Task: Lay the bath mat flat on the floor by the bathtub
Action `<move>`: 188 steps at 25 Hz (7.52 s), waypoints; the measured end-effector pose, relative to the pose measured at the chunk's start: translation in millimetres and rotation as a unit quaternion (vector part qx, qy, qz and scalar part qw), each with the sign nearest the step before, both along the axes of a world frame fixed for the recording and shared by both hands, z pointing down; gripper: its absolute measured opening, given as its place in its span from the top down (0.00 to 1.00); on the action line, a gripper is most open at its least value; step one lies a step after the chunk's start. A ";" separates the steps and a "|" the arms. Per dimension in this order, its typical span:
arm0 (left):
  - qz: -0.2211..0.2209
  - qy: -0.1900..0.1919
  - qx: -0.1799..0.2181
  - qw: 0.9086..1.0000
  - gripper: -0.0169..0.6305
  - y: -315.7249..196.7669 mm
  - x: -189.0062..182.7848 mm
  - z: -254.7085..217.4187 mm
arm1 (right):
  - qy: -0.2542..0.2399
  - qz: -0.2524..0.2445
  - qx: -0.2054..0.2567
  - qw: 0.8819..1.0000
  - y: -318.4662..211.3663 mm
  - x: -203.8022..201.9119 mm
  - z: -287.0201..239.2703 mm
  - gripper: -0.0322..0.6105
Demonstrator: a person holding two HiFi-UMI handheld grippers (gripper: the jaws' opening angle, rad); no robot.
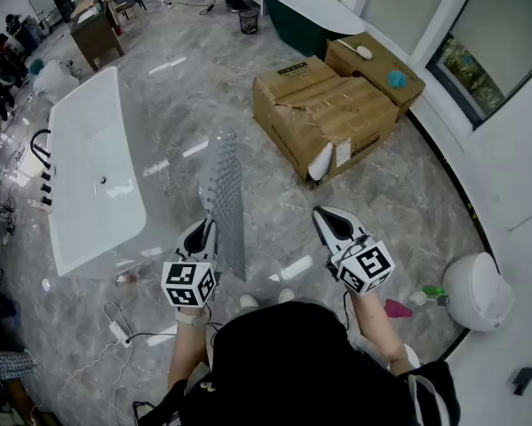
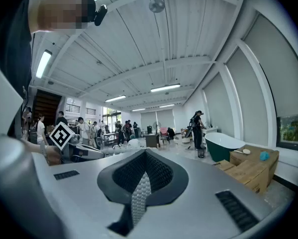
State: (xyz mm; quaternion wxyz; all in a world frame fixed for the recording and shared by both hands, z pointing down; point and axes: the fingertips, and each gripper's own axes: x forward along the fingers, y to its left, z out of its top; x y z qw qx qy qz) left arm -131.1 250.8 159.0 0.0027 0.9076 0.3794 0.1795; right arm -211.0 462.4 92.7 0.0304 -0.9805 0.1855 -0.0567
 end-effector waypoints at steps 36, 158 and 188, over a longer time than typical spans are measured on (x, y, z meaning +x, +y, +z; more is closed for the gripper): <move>-0.165 -0.080 0.041 0.982 0.91 -69.0 148.9 65.7 | -0.043 -0.139 0.039 0.989 -18.5 254.6 44.0 0.91; -0.635 -0.313 0.036 0.705 0.89 -270.1 138.5 776.9 | -0.358 -0.629 -0.259 0.639 -414.8 395.2 625.4 0.91; -0.630 -0.419 0.027 0.653 0.84 -396.0 -115.8 976.9 | -0.412 -0.580 -0.275 0.647 -442.3 247.7 765.1 0.91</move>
